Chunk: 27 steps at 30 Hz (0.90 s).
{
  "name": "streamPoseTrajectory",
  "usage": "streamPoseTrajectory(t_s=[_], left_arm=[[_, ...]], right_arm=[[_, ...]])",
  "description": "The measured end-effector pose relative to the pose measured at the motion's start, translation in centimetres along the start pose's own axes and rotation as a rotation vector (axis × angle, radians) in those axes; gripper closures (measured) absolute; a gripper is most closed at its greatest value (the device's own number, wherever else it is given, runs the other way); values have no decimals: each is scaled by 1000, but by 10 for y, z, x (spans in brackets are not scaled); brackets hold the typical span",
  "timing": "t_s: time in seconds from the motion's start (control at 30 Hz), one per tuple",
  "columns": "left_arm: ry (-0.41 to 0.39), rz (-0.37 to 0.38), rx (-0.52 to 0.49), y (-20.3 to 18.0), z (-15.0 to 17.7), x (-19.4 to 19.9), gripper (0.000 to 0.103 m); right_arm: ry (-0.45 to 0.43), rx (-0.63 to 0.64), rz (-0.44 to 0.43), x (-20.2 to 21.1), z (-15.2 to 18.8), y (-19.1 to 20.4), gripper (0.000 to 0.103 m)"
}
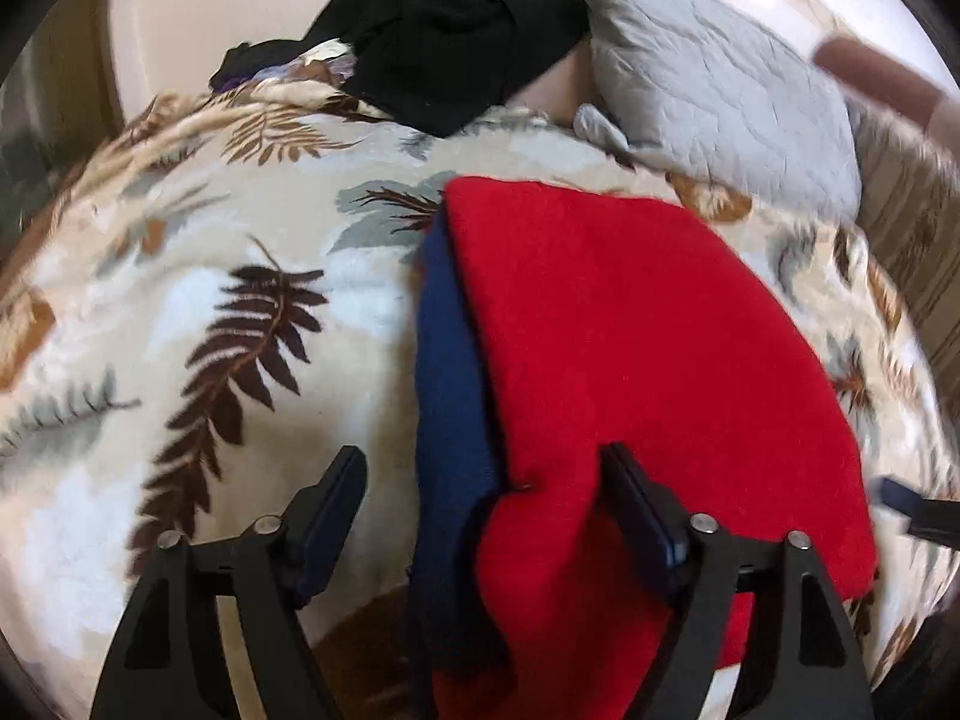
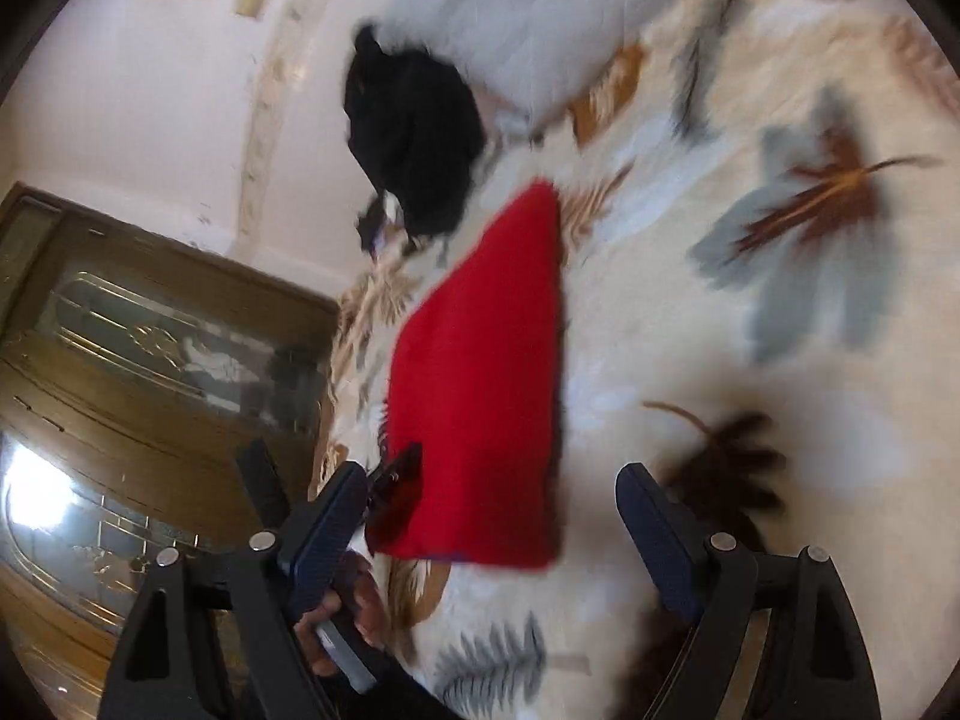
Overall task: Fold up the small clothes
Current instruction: 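Tuck and straighten the bundle's edges with both tools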
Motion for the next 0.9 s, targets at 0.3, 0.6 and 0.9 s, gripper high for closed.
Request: streamPoseTrajectory(t_s=[0.3,0.6,0.9], left_arm=[[-6,53,25,8,5,-5,15],[-17,27,52,6,-3,13,15],[7,44,34,15,25,3,15]], right_arm=[[145,103,73,-96,-22,20,16],[138,282,237,-90,-3,45,50],[36,44,41,-73,-42,15,27]])
Point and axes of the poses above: each gripper's, at about its wrist camera, not at the fingertips, and x roughly against the way its jaws point, y to its left, z to its underside, the point moved 3 cm from there along -x, roughly the way its jaws point, and after that the axes turned 2 degrees about x, right-handed, at the moved point
